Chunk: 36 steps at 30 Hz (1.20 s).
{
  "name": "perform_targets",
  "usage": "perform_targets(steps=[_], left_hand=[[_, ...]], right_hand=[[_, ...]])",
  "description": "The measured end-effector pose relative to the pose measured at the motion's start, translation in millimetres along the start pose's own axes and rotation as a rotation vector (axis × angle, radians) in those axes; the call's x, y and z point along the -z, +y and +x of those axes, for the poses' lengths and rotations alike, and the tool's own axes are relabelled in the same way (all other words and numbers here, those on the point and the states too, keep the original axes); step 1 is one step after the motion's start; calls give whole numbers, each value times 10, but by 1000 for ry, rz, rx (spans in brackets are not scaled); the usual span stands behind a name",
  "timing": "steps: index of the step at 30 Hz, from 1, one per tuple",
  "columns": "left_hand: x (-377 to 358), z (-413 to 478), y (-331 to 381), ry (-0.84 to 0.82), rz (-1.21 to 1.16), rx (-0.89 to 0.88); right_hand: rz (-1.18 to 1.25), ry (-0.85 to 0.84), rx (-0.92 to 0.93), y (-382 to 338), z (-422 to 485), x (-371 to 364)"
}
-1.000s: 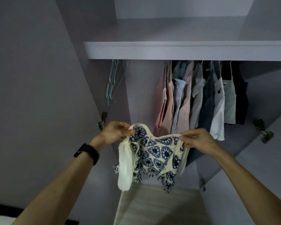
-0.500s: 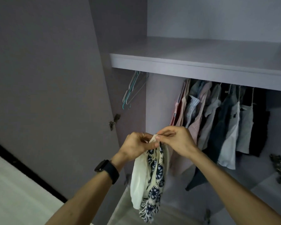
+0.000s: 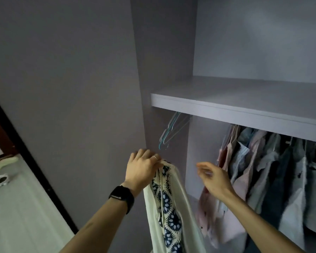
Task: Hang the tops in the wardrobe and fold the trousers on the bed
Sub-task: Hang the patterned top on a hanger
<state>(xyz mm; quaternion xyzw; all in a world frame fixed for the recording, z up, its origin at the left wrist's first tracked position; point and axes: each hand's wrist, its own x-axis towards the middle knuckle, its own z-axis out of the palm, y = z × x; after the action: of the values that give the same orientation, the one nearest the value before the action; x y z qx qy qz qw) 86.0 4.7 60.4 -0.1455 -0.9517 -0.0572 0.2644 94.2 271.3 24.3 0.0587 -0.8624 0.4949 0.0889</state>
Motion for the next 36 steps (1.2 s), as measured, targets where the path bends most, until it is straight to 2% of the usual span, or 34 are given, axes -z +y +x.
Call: perform_targets(steps=[3,7,10,15,20,28,36], left_hand=[[-22,137,-240,39,200,-94],[-205,394,-638,43,379,-99],[-383,413,-962,166,513,-117],[-702,422,-1316,323,695,-281],[-870,435,-1461,347,741,-294],[-880,458,-1463,366,800,-309],[-905,398,-1460,366,798,-297]], right_hand=[[-99,-46,-34,130,231,-169],[-186,-96,-72,262,835,-476],[-213,-111,-136,331,1246,-734],[-241,-32,-136,374,1909,-1236],[-281,110,-113,318,2442,-1619],[-153,304,-257,317,2772,-2039],[-260,471,-358,60,2664,-1641]])
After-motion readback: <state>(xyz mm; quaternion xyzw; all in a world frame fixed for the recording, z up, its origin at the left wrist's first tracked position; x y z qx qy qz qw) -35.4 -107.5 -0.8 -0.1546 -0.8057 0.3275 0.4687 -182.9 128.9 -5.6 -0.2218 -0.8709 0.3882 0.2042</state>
